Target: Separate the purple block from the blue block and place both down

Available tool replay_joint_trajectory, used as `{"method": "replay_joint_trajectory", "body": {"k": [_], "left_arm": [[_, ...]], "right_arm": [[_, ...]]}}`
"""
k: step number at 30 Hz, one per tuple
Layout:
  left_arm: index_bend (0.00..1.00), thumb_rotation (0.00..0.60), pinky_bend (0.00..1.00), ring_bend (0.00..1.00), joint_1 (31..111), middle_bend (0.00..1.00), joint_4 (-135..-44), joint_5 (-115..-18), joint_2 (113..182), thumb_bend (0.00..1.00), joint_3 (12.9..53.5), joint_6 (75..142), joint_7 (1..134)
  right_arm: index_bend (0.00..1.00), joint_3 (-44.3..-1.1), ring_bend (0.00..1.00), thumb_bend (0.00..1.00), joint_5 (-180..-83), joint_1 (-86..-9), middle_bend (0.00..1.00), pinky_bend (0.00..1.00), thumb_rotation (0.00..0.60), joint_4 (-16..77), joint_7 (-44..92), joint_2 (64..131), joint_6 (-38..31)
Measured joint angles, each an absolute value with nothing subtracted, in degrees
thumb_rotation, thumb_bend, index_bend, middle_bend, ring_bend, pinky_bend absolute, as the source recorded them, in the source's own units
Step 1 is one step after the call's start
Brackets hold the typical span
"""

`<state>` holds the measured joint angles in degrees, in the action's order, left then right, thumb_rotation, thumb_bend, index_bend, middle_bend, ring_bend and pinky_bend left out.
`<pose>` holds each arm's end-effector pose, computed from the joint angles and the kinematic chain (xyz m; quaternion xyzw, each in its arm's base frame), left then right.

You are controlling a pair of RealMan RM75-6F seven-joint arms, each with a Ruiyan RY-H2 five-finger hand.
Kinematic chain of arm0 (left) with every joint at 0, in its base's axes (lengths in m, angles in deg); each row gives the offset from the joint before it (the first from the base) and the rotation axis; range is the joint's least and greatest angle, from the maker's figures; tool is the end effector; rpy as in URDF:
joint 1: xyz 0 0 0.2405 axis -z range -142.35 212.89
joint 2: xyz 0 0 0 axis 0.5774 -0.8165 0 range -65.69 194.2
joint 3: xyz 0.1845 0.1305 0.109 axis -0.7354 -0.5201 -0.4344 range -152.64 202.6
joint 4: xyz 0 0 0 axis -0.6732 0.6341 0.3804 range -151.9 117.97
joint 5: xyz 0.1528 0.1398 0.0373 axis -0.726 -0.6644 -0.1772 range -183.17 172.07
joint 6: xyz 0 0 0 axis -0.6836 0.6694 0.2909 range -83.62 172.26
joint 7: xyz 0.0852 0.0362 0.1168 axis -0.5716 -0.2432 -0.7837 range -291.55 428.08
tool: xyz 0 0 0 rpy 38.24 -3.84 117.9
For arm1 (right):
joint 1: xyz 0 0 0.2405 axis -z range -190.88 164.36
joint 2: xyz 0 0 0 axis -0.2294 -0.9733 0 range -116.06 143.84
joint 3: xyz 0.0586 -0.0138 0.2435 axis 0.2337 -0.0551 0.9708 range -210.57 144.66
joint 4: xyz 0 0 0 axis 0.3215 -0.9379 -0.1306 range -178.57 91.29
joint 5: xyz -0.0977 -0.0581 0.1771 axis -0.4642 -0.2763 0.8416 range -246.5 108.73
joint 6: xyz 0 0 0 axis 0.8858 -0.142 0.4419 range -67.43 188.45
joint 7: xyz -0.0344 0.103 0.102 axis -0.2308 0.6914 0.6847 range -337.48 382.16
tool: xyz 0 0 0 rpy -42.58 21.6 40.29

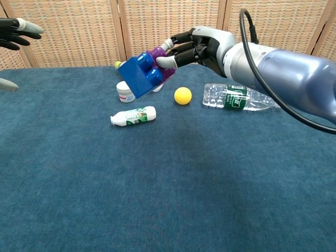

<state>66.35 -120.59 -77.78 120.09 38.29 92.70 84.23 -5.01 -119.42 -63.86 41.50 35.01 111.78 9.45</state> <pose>-0.1924 0.3195 0.1306 -0.6432 -0.5308 -0.4143 0.3645 -0.0324 -0.3829 -0.0257 0.4893 -0.6437 0.5565 0.1910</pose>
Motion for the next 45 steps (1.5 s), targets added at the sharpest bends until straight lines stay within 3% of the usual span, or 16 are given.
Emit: {"method": "replay_joint_trajectory", "body": {"k": [10,17,30,45], "left_arm": [[0.05,0.6,0.0,0.0,76.8,0.02,-118.5,-67.4,123.5,0.0,40.4,81.4,80.7],[0.19,0.6,0.0,0.0,86.3,0.05,-117.5,-55.7,124.2,0.0,39.7,73.9,76.6],[0.2,0.6,0.0,0.0,99.0,0.11,-121.5,-36.9,122.3,0.0,33.4,74.6,69.5],[0.31,0.6,0.0,0.0,99.8,0.23,-120.9,-35.2,126.3,0.0,33.1,78.2,70.7]], "right_arm": [[0.66,-5.0,0.25,0.57,-118.9,-64.1,0.68,0.0,0.6,43.2,34.2,112.3,8.8],[0.66,-5.3,0.25,0.57,-118.5,-64.5,0.68,0.0,0.6,44.1,32.3,112.0,8.5],[0.66,-5.7,0.25,0.57,-118.0,-64.6,0.68,0.0,0.6,45.0,31.3,111.9,8.3],[0.66,-6.1,0.25,0.57,-118.5,-64.5,0.68,0.0,0.6,45.3,31.5,112.2,8.3]]}}
